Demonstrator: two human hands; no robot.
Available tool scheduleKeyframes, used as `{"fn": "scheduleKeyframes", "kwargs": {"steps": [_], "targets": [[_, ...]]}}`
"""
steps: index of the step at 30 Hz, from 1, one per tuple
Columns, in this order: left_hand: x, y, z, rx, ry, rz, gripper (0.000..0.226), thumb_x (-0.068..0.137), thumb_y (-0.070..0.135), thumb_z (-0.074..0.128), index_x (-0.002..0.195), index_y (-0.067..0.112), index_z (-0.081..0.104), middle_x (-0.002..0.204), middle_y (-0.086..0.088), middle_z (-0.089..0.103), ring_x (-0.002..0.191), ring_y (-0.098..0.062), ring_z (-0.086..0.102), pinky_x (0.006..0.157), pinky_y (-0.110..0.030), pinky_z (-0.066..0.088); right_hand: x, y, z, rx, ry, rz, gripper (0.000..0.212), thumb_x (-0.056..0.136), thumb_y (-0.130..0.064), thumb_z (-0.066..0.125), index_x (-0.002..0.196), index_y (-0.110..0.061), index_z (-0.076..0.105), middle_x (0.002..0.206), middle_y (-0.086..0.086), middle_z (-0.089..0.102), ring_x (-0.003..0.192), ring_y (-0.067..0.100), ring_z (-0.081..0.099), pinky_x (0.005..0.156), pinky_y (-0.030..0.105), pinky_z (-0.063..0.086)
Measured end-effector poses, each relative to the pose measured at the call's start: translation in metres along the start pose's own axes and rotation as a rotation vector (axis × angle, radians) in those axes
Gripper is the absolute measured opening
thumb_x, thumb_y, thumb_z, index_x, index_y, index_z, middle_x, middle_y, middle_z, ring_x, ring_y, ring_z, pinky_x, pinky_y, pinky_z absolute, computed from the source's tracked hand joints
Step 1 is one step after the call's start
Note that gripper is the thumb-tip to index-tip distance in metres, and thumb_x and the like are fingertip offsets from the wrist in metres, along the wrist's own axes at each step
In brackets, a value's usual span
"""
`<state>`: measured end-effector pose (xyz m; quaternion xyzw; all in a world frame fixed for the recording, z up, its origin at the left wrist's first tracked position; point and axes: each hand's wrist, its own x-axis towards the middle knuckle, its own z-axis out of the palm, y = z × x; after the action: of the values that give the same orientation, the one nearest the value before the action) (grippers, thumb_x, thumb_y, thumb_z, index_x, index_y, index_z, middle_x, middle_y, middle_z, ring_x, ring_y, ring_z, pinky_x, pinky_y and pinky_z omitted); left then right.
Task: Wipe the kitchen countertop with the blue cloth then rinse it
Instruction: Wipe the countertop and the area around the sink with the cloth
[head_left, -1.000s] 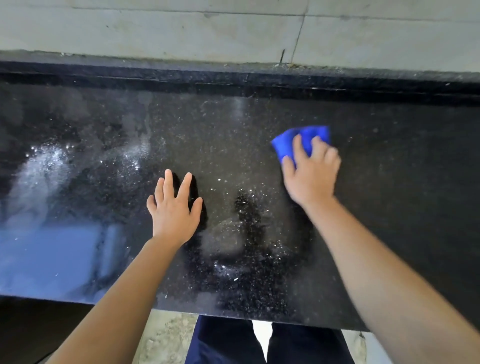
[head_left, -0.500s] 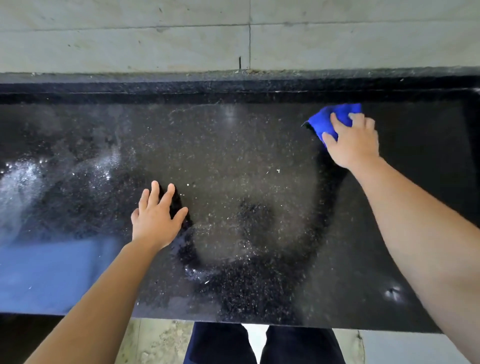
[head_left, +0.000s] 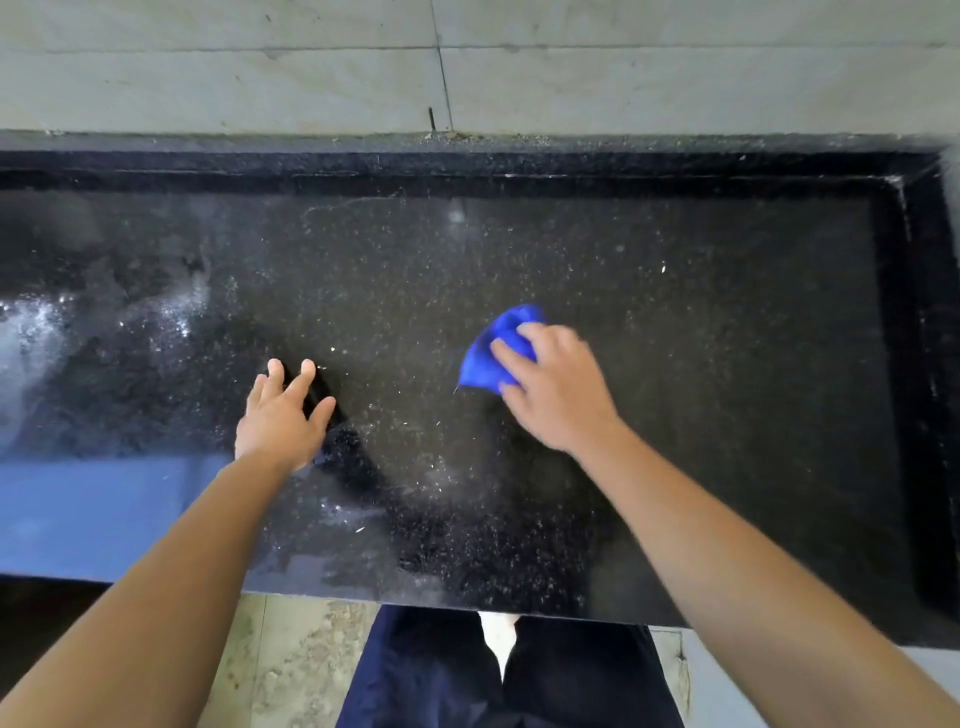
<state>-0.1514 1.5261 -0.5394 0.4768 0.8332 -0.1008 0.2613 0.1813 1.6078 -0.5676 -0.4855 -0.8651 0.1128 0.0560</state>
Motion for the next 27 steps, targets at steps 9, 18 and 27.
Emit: {"fn": "scheduleKeyframes", "kwargs": {"steps": [9, 18, 27], "targets": [[0.004, -0.008, 0.009, 0.016, 0.017, 0.038, 0.065, 0.101, 0.052, 0.038, 0.158, 0.034, 0.012, 0.167, -0.003, -0.004, 0.153, -0.025, -0.004, 0.122, -0.048, 0.018, 0.067, 0.148, -0.025, -0.106, -0.026, 0.73, 0.068, 0.097, -0.062, 0.03, 0.157, -0.029, 0.028, 0.164, 0.019, 0.016, 0.147, 0.041, 0.017, 0.121, 0.057, 0.009], [0.001, -0.013, 0.011, 0.024, 0.04, 0.041, 0.064, 0.101, 0.054, 0.036, 0.157, 0.036, 0.012, 0.167, -0.002, -0.003, 0.153, -0.024, -0.004, 0.122, -0.05, 0.018, 0.01, -0.041, 0.026, 0.026, 0.074, 0.364, 0.055, 0.101, -0.051, 0.04, 0.147, -0.021, 0.048, 0.156, 0.026, 0.032, 0.142, 0.052, 0.027, 0.115, 0.062, 0.019], [-0.002, -0.01, 0.002, 0.071, 0.036, 0.056, 0.065, 0.099, 0.06, 0.036, 0.156, 0.04, 0.015, 0.167, -0.001, 0.0, 0.152, -0.023, -0.001, 0.115, -0.056, 0.021, -0.039, -0.028, 0.028, -0.032, -0.014, 0.138, 0.054, 0.099, -0.048, 0.047, 0.144, -0.02, 0.053, 0.156, 0.018, 0.038, 0.139, 0.044, 0.035, 0.113, 0.054, 0.03]]}}
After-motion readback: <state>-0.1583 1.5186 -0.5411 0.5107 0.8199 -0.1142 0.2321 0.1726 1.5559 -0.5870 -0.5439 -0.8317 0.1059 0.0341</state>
